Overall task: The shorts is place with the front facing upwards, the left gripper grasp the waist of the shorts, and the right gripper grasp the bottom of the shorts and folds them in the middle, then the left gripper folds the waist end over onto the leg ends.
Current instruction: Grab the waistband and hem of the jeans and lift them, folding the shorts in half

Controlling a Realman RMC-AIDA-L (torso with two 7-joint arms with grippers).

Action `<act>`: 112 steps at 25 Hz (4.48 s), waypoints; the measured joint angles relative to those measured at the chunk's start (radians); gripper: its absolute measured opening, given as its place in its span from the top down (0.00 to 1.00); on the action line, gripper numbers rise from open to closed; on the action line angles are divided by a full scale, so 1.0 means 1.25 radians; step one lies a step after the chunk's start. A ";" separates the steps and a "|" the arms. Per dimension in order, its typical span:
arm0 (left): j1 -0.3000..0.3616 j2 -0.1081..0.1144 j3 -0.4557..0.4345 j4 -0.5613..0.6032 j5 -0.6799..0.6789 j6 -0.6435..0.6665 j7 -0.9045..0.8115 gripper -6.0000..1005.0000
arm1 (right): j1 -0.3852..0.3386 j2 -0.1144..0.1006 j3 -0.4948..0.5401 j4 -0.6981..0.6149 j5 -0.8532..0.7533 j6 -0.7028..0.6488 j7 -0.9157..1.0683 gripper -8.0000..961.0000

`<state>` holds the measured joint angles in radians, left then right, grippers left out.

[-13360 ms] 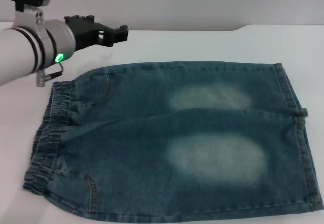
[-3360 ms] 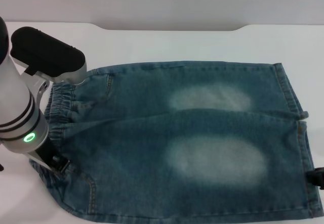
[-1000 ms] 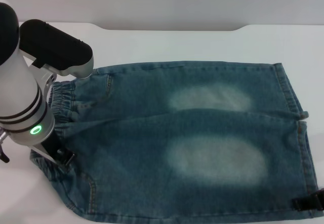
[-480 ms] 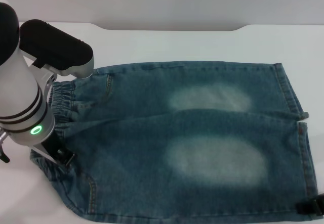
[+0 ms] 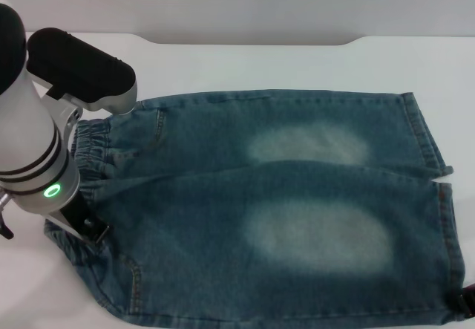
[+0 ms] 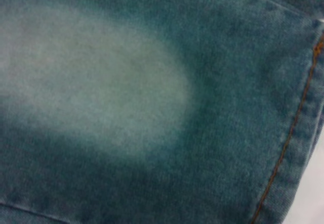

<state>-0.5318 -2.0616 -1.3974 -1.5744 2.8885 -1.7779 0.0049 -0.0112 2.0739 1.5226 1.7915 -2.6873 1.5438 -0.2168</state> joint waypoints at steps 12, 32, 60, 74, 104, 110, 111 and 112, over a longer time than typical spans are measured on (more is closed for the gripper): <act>0.014 0.004 -0.005 -0.043 0.000 0.011 -0.007 0.86 | 0.002 0.000 0.007 0.060 0.066 -0.005 -0.016 0.96; 0.100 0.009 -0.118 -0.143 0.001 0.191 0.044 0.84 | -0.012 0.003 0.157 0.189 0.096 -0.150 -0.112 0.96; 0.146 0.001 -0.094 -0.008 -0.014 0.616 0.072 0.80 | -0.046 0.002 0.079 -0.020 0.051 -0.705 -0.163 0.96; 0.174 -0.003 -0.021 0.126 -0.037 0.954 0.046 0.79 | -0.005 0.001 0.067 -0.203 0.044 -1.020 -0.169 0.87; 0.209 0.003 -0.028 0.093 -0.057 0.900 0.036 0.15 | 0.070 0.006 -0.281 -0.674 0.144 -1.965 -0.170 0.14; 0.151 0.002 -0.068 0.068 -0.056 0.670 0.038 0.15 | 0.153 0.007 -0.343 -0.801 0.231 -1.963 -0.168 0.14; 0.141 0.002 -0.074 0.065 -0.056 0.635 0.038 0.16 | 0.159 0.007 -0.352 -0.812 0.236 -1.962 -0.168 0.14; 0.133 0.002 -0.080 0.062 -0.053 0.604 0.039 0.16 | 0.164 0.007 -0.360 -0.819 0.238 -1.962 -0.168 0.14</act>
<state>-0.3660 -2.0586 -1.4971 -1.4972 2.8218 -1.0232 0.0538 0.1937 2.0833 1.0728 0.7681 -2.3899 -0.9082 -0.4270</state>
